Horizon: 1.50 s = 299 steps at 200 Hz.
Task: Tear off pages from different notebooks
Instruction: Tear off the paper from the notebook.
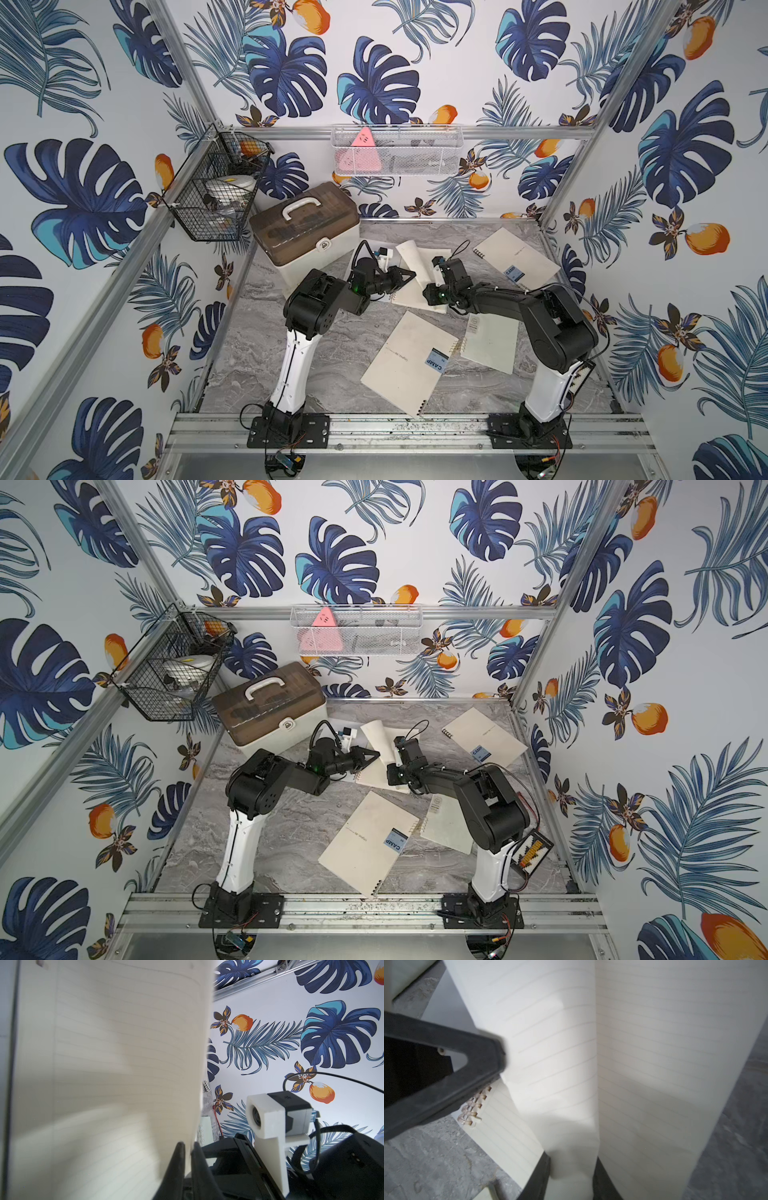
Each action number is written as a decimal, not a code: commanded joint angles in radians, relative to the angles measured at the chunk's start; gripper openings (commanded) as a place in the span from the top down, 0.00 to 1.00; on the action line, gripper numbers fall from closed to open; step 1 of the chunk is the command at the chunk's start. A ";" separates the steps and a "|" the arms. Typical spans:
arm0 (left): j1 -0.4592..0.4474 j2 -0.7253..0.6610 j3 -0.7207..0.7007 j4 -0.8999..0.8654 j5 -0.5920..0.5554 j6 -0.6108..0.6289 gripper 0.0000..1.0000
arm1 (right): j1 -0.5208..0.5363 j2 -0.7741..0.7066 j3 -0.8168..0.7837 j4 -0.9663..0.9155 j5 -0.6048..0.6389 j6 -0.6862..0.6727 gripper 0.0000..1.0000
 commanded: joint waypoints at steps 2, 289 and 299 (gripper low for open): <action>0.004 -0.018 -0.006 0.056 0.001 -0.004 0.72 | 0.000 0.002 0.002 0.024 -0.008 0.002 0.71; -0.007 -0.115 0.066 -0.435 -0.109 0.226 1.00 | -0.003 -0.099 0.033 -0.121 0.056 0.004 0.32; -0.002 -0.148 0.069 -0.509 -0.129 0.263 1.00 | -0.003 -0.143 0.051 -0.184 0.096 -0.003 0.27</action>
